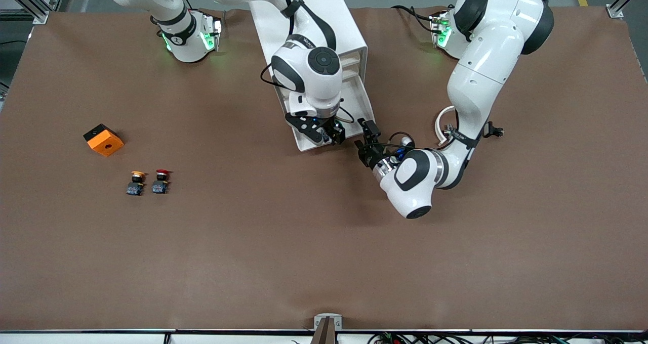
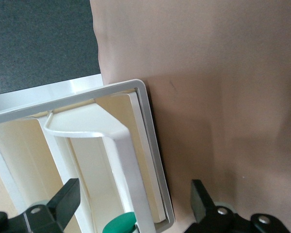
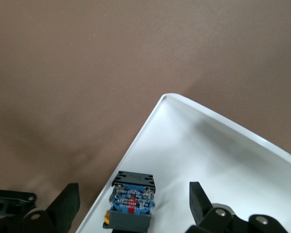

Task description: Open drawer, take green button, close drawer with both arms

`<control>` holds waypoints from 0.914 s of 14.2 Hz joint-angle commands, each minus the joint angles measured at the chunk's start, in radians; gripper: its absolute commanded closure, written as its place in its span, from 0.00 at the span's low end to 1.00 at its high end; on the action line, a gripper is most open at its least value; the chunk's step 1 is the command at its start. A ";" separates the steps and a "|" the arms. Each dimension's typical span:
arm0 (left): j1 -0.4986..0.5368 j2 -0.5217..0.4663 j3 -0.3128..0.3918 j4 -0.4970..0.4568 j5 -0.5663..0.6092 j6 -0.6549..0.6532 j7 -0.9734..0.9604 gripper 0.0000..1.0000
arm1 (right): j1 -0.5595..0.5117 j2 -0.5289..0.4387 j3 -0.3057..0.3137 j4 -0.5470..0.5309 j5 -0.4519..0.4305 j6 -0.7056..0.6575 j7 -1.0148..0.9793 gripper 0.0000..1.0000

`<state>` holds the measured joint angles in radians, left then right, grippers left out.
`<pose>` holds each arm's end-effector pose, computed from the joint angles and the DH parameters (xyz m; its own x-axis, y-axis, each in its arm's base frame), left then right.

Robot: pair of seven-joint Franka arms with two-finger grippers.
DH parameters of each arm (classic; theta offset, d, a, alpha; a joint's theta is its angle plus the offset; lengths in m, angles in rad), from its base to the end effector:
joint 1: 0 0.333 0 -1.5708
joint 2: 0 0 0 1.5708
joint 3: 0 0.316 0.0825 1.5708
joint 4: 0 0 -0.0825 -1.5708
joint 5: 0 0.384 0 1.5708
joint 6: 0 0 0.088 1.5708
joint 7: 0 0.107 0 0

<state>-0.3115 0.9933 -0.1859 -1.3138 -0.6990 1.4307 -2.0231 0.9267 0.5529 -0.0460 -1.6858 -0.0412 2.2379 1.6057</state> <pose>0.5468 -0.3567 0.1435 -0.3376 0.9151 -0.2204 0.4249 -0.0607 -0.9032 0.4292 0.5232 0.2789 0.7683 -0.6376 0.0565 -0.6386 -0.7696 -0.0006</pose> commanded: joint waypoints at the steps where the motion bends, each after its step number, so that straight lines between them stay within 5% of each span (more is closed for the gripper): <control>1: 0.006 0.002 0.003 0.021 -0.016 -0.018 0.001 0.00 | 0.015 0.019 -0.008 0.021 -0.019 -0.012 0.020 0.00; 5: 0.022 -0.008 0.000 0.044 -0.011 -0.018 0.035 0.00 | 0.017 0.019 -0.008 0.021 -0.011 -0.015 0.020 0.01; 10: 0.034 -0.037 0.003 0.077 0.016 -0.018 0.170 0.00 | 0.015 0.019 -0.008 0.021 -0.009 -0.023 0.013 0.40; 13: 0.035 -0.074 0.002 0.079 0.052 -0.018 0.289 0.00 | 0.015 0.018 -0.006 0.021 -0.009 -0.035 0.014 0.53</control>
<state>-0.2773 0.9608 -0.1861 -1.2269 -0.6767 1.4266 -1.8080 0.9314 0.5622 -0.0462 -1.6849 -0.0412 2.2224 1.6056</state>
